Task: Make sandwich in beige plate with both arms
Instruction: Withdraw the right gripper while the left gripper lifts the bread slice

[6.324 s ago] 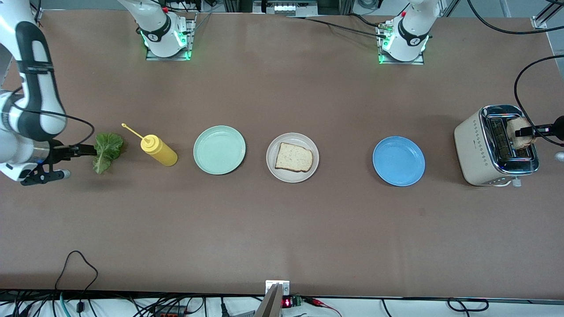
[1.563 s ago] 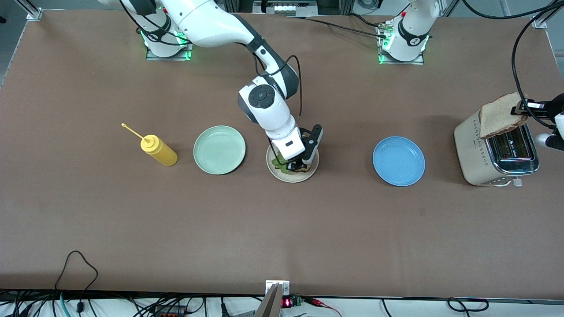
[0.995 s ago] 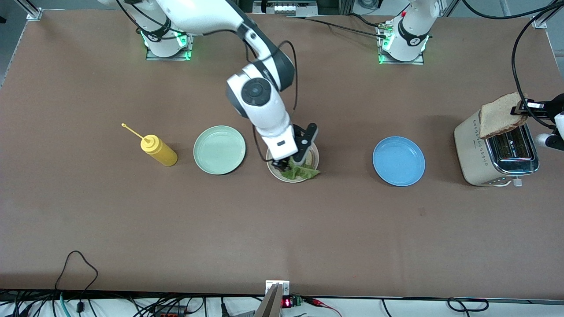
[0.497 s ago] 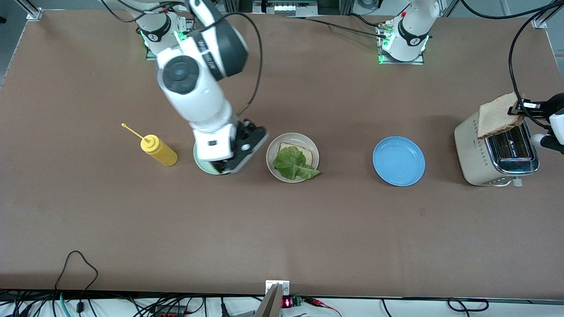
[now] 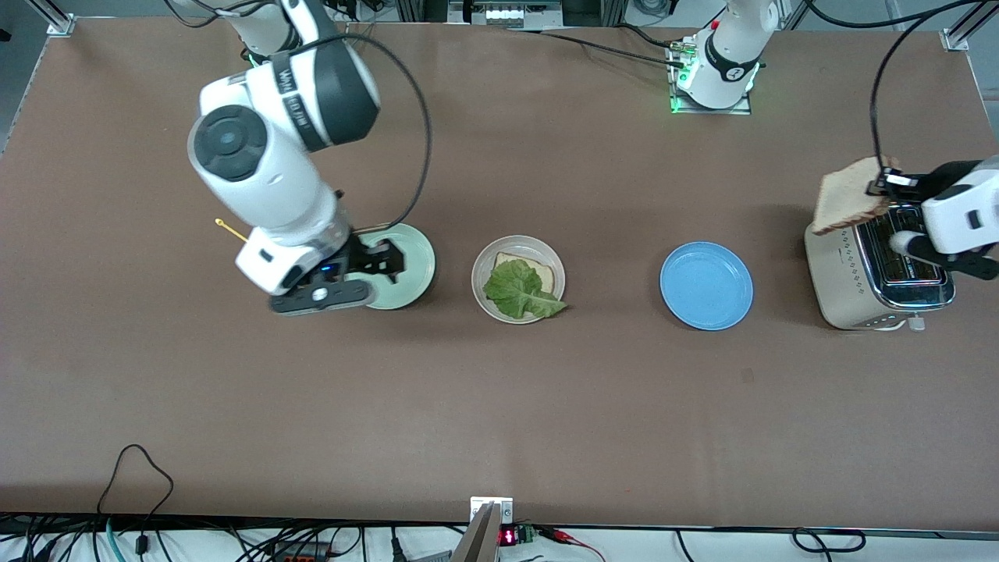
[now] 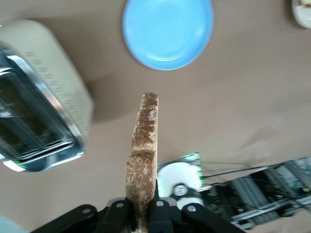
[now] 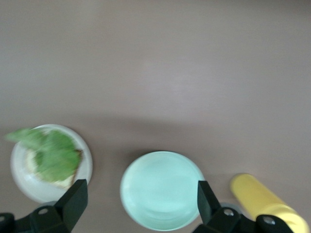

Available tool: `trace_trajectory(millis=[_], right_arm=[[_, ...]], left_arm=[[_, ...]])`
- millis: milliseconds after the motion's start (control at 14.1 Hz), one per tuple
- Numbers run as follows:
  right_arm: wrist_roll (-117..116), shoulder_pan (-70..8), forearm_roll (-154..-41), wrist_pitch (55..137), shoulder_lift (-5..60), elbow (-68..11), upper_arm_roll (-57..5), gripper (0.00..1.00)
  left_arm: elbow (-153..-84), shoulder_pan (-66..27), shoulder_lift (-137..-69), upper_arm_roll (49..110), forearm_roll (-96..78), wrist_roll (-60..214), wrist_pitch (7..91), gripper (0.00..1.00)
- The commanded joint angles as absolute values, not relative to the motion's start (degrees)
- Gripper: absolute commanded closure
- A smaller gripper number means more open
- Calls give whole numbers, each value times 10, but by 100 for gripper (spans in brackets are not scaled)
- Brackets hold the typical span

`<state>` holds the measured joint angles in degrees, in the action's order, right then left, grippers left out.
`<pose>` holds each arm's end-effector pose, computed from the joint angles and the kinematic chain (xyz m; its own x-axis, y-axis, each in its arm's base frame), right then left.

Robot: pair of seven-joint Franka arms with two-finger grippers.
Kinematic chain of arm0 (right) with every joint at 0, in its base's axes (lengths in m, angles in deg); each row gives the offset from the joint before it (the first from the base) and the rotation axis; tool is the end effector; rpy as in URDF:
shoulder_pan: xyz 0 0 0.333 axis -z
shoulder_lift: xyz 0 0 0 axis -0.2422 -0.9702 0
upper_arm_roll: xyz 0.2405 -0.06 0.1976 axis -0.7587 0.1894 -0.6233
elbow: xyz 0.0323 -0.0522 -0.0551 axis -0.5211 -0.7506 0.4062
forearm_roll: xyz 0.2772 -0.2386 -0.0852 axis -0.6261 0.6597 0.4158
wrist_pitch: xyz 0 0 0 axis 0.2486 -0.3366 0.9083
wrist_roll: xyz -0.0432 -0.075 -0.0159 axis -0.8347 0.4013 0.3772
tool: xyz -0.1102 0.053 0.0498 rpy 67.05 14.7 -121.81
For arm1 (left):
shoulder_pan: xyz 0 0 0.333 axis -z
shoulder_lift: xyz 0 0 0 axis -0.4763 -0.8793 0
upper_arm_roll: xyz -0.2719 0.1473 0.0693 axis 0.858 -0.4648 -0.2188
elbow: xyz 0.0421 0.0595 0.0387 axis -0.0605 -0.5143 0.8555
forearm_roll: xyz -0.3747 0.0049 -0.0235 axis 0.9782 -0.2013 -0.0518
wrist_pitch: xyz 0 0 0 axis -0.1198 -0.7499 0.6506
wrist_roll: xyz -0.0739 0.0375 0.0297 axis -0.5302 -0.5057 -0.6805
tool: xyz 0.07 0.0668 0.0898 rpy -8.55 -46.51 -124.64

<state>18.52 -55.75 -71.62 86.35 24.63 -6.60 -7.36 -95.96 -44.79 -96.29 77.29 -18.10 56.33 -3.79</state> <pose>0.6239 0.2763 0.4648 0.9950 0.0690 0.0718 0.0709 -0.9972 -0.0238 0.5561 0.0254 0.4996 0.8347 -0.2762 -0.4764 -0.1925 -0.9569 0.2174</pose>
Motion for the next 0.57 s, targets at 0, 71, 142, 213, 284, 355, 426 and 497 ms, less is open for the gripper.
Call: trace_trajectory(millis=[0, 71, 142, 213, 284, 355, 426, 497], right_arm=[[205, -567, -697, 835, 280, -95, -20, 0], [206, -567, -695, 818, 284, -95, -1, 0], [205, -567, -695, 805, 288, -96, 11, 0], [201, -565, -695, 799, 295, -97, 17, 0], [198, -563, -695, 799, 301, -103, 23, 0], [197, -564, -695, 799, 310, -112, 33, 0], [196, -562, -695, 799, 319, -118, 35, 0], [189, -562, -694, 800, 323, -122, 44, 0]], left_arm=[[-959, -445, -971, 779, -117, 623, -43, 99], [-960, -439, -973, 779, -95, 633, -39, 99], [-960, -428, -984, 779, -71, 654, -33, 99], [-961, -422, -992, 779, -46, 676, -19, 99], [-973, -413, -995, 779, -10, 701, 1, 99], [-986, -397, -996, 779, 27, 725, 31, 99], [-999, -381, -996, 779, 54, 746, 62, 99], [-1006, -359, -1000, 779, 82, 763, 100, 99]])
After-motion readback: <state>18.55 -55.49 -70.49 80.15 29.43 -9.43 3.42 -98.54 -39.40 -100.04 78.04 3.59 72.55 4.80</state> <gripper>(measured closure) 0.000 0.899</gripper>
